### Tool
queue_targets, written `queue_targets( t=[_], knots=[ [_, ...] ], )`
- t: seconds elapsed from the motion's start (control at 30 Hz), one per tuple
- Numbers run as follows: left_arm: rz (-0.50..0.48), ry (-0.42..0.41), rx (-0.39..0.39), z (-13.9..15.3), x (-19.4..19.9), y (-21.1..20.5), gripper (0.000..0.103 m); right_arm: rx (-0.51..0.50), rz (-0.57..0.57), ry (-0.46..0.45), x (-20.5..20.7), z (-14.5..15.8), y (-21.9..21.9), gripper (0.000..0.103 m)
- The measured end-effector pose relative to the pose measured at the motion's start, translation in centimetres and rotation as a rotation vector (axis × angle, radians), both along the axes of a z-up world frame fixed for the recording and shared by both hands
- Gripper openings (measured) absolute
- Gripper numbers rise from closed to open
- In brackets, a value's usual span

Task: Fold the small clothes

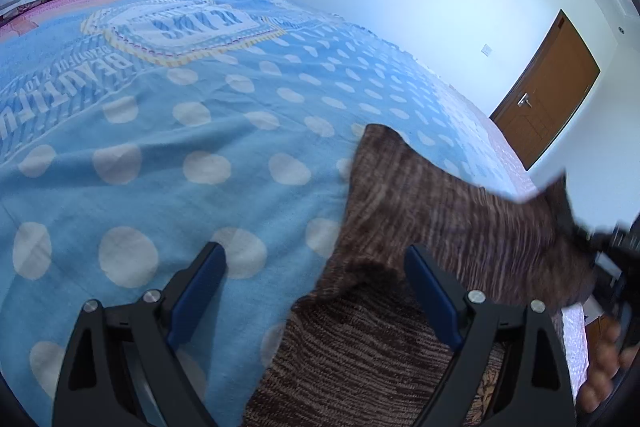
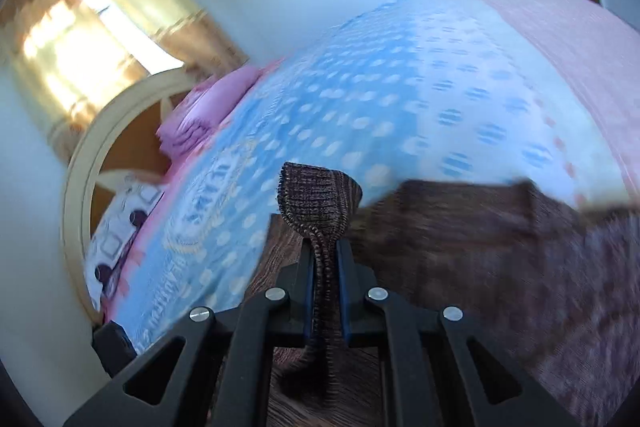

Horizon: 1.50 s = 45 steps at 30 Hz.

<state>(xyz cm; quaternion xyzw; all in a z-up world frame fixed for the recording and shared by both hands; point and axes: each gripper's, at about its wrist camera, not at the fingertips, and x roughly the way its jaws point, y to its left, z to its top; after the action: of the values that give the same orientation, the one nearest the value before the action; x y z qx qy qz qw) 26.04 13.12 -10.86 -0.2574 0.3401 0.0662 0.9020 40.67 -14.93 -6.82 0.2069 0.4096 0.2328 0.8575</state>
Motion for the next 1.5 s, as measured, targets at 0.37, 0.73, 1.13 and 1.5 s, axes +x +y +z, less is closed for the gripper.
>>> queue_targets(
  t=[0.37,0.73,1.13,1.5],
  knots=[
    [0.002,0.017,0.034,0.1,0.3,-0.5,0.093,-0.024,-0.139,0.134,-0.6,-5.4,-4.5,0.004],
    [0.004,0.019,0.037,0.1,0.2,-0.4,0.094,-0.194,-0.066,-0.036,-6.7,-1.7,-2.3,0.005],
    [-0.039,0.024,0.012,0.1,0.3,-0.2,0.099,-0.196,-0.071,0.052,-10.4,-1.1,-2.6,0.005],
    [-0.380,-0.002,0.163,4.9,-10.5,1.3,0.099,-0.284,-0.183,-0.109,-25.7,5.5,-10.6,0.055]
  ],
)
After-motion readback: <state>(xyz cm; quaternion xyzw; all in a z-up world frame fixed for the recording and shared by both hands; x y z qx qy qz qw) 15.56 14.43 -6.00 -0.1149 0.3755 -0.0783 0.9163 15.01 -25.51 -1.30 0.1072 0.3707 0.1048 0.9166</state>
